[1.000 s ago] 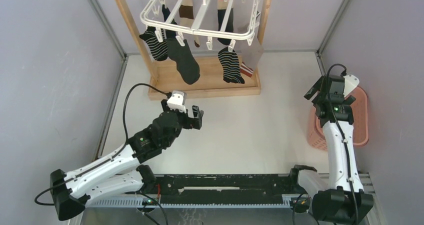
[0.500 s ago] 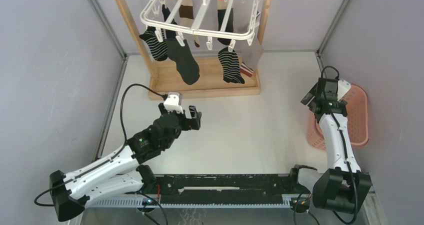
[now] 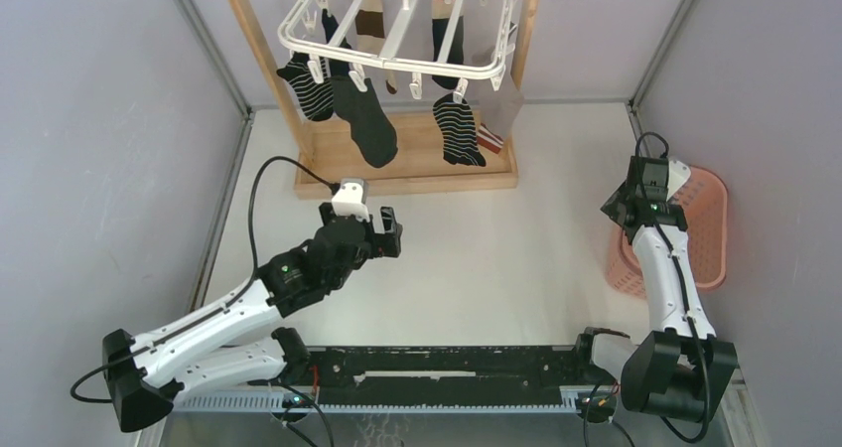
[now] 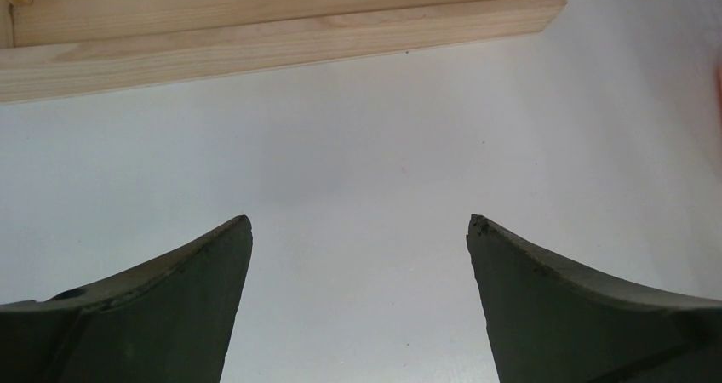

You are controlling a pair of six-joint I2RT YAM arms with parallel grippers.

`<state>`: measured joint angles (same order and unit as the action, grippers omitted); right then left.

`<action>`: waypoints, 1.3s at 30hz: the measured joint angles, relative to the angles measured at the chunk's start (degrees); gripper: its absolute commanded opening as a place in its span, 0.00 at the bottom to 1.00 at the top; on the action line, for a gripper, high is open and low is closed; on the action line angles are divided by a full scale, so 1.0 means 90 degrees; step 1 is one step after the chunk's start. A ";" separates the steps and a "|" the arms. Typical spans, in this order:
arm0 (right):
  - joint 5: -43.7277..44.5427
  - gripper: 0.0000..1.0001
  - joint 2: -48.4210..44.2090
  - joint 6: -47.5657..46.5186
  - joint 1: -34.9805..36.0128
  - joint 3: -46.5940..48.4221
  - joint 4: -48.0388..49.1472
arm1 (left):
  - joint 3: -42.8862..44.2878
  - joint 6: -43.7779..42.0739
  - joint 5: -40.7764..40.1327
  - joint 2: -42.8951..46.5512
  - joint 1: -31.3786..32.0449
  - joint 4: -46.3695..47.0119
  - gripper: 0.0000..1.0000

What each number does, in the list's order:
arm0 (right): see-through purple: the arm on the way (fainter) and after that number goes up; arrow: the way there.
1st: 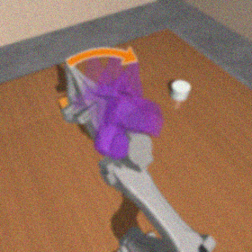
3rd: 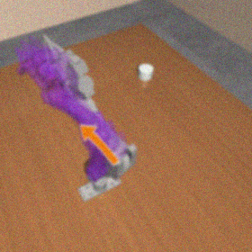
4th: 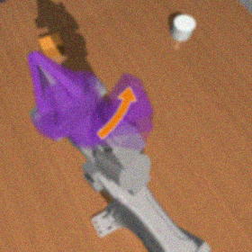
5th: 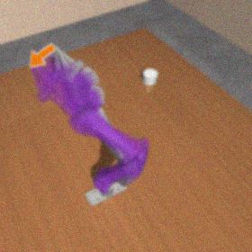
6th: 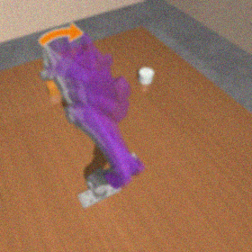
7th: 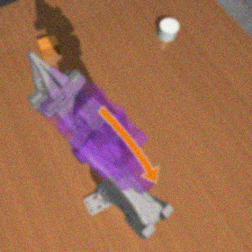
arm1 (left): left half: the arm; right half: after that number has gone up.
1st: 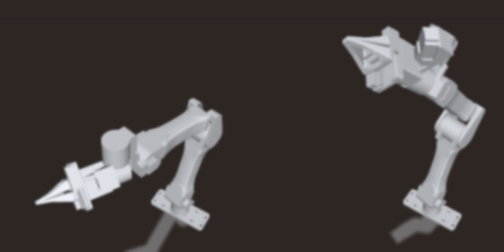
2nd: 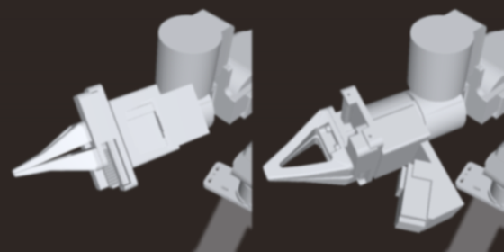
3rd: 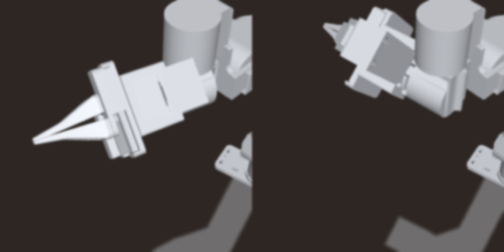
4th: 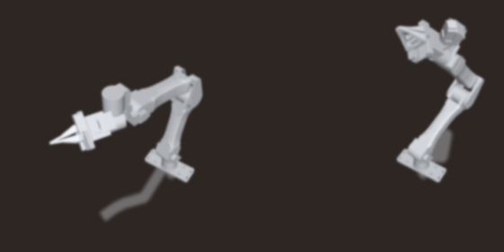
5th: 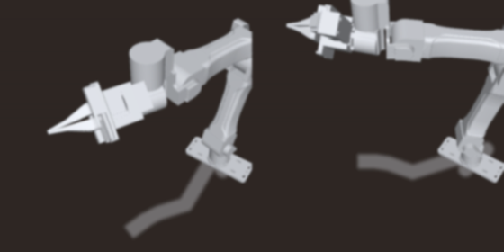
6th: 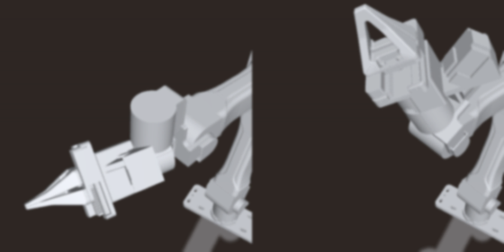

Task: Remove the socks clipped to the hanger
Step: Move the bin to the center of the board.

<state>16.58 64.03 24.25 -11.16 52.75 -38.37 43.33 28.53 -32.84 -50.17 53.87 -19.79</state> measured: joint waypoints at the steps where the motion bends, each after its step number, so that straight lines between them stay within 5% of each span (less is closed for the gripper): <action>1: -0.0024 0.41 -0.0007 0.0010 0.0010 -0.0012 0.0017 | 0.0000 0.0002 0.0002 -0.0034 0.0000 -0.0029 1.00; 10: -0.0202 0.10 -0.0153 -0.0029 0.0423 -0.0138 0.0073 | 0.0000 0.0005 -0.0010 -0.0061 0.0000 -0.0107 1.00; 23: -0.0469 0.04 -0.0911 0.0119 0.2545 -0.0053 -0.0308 | -0.0002 0.0066 -0.0262 0.0032 0.0000 -0.0248 1.00; 31: 0.0182 0.05 -0.0993 0.1008 0.4966 -0.0039 -0.0593 | 0.0000 0.0119 -0.0294 0.0080 -0.0187 -0.0384 1.00; 39: 0.1307 0.05 0.0012 0.2118 0.7106 0.0301 -0.0529 | 0.0000 0.0121 0.0073 0.0262 -0.1010 -0.0585 1.00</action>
<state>28.34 64.14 43.31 52.80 55.46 -43.13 43.33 29.63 -32.18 -47.81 44.77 -25.06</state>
